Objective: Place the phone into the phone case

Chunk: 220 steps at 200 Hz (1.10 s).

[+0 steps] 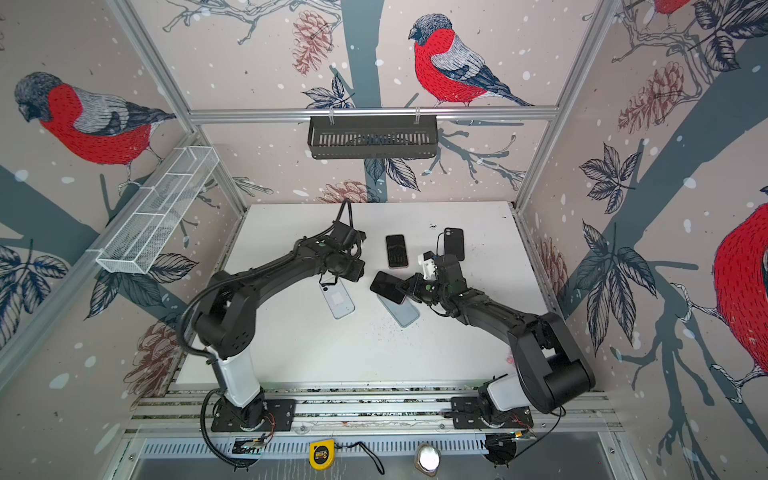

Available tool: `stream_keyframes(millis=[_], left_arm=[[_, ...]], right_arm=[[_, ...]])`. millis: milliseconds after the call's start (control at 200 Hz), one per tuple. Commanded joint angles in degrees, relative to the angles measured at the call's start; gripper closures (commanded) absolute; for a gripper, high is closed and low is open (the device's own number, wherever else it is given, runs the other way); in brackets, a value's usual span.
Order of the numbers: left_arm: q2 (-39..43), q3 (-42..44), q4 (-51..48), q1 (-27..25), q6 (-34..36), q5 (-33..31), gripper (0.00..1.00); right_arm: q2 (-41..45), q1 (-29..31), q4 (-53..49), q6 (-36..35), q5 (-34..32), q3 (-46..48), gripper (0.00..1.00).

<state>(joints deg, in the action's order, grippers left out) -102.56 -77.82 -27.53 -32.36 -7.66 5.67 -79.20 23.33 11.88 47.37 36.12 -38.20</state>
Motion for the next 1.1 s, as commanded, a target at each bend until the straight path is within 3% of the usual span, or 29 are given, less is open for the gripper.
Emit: stream_keyframes(millis=[0, 150, 260, 345, 370, 450, 575, 730, 811, 936, 1096], left_arm=[[8.3, 5.2, 11.0, 0.0, 0.5, 2.5, 0.63], [23.2, 17.0, 26.1, -0.3, 1.6, 9.1, 0.57], [35.2, 30.2, 42.5, -1.1, 2.1, 9.5, 0.35], [42.5, 39.7, 54.8, -3.0, 2.8, 7.1, 0.06], [44.1, 42.0, 57.9, -3.6, 2.9, 6.1, 0.04], [46.2, 44.4, 61.0, -4.9, 3.1, 6.9, 0.04], [44.1, 41.8, 57.5, -5.9, 5.0, 15.3, 0.04], [40.0, 37.0, 51.2, -6.3, 6.8, 25.1, 0.32], [38.7, 35.5, 49.2, -6.8, 7.3, 28.7, 0.4], [37.0, 33.7, 47.4, -7.1, 7.5, 34.3, 0.45], [35.4, 31.7, 44.8, -7.2, 7.5, 36.6, 0.48]], right_arm=[[5.6, -1.2, -12.4, -14.5, -2.6, -2.8, 0.94], [14.6, -2.5, -20.1, -23.7, -6.8, -5.4, 0.97], [20.1, -2.5, -20.2, -27.0, -7.3, -5.1, 0.99], [24.7, -2.3, -16.5, -28.5, -4.5, -3.2, 0.99], [26.3, -2.2, -14.9, -29.1, -3.5, -2.4, 0.99], [31.8, -1.0, -10.1, -31.7, -3.1, 0.4, 0.99], [41.0, 0.7, -1.5, -37.4, -1.0, 7.1, 0.99], [50.2, 1.8, 3.9, -41.9, 2.2, 12.7, 0.99], [51.4, 1.7, 3.1, -41.4, 4.3, 13.0, 0.99], [50.1, 1.8, 4.1, -39.5, 9.4, 12.5, 0.99], [48.0, 1.6, 4.2, -36.9, 9.6, 11.3, 0.99]])
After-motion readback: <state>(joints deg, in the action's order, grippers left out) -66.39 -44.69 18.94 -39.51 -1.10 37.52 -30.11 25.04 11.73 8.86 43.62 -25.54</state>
